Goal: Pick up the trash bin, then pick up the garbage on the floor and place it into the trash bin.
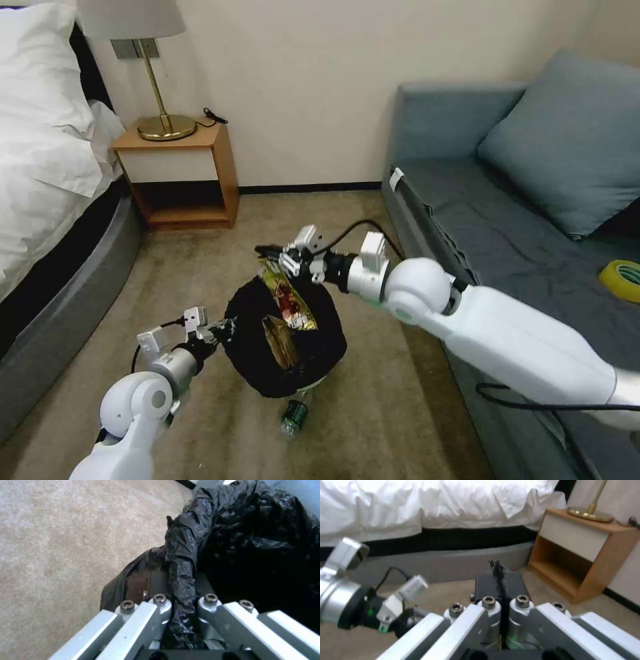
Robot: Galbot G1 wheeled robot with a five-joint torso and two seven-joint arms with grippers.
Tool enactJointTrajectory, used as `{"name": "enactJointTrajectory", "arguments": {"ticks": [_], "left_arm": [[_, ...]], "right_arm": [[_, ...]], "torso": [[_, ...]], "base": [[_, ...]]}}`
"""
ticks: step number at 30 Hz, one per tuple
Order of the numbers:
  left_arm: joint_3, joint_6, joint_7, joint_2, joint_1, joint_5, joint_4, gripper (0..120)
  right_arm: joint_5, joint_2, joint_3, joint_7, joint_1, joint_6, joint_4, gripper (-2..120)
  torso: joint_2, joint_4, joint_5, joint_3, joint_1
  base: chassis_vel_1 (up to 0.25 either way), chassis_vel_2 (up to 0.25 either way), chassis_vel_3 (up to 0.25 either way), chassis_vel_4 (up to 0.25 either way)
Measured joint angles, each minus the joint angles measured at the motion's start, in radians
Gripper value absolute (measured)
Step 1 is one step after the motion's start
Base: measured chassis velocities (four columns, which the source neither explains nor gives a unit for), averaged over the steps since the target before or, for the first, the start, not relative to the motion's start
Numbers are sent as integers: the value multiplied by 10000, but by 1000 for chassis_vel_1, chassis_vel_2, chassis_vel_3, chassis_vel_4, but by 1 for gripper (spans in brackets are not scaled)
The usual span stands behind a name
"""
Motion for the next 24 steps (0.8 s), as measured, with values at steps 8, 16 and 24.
{"name": "enactJointTrajectory", "arguments": {"ticks": [8,16,24], "left_arm": [[-91,0,0,-6,96,0,-75,4],[-214,1,-29,-16,211,-21,-203,4],[-558,-11,-61,29,426,-52,-374,4]], "right_arm": [[-198,-82,124,39,-290,19,8,11],[-320,-181,237,54,-631,24,159,45],[-527,-175,807,423,-973,-7,366,76]], "torso": [[0,0,-1,0,0],[0,-1,-1,0,0],[0,1,-1,0,0]], "base": [[0,0,0,0],[0,0,0,0],[0,0,0,0]]}}
